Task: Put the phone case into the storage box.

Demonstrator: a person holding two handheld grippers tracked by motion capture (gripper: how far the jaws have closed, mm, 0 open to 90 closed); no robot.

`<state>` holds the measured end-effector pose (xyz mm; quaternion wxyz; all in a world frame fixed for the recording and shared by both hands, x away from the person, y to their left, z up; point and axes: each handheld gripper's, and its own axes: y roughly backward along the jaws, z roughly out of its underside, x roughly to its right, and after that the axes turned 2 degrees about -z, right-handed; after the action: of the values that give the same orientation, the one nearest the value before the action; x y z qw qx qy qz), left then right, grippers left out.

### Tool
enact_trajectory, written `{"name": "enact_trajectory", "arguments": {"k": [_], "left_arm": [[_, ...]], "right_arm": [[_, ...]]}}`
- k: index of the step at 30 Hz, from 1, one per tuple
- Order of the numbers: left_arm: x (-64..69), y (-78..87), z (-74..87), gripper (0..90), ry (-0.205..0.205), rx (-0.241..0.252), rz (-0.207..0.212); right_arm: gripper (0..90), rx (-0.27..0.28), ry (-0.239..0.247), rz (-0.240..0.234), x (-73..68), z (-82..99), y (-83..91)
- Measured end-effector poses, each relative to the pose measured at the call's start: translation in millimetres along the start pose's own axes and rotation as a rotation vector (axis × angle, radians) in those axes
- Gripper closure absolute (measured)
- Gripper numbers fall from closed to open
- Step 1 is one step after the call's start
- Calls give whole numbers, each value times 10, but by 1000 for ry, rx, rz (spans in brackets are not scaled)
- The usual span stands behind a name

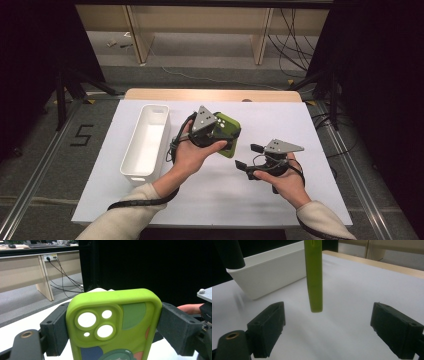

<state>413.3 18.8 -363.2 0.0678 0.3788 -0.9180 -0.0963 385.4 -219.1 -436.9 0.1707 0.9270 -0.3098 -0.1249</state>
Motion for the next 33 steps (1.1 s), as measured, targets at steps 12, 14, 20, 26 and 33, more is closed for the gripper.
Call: {"name": "enact_trajectory", "arguments": {"k": [12,14,20,26,33], "left_arm": [[-58,32,-19,174,-3,-7,-5],[-67,40,-23,174,-3,-8,-9],[-104,67,-39,175,-2,-9,-18],[-138,91,-55,175,-1,-4,-24],[-169,118,-74,175,-1,0,-30]], "right_arm": [[137,0,-7,-3,0,13,32],[137,0,-6,-1,1,17,43],[136,2,-11,1,3,30,72],[136,9,-13,1,-1,35,93],[134,16,-11,2,-6,36,109]]}}
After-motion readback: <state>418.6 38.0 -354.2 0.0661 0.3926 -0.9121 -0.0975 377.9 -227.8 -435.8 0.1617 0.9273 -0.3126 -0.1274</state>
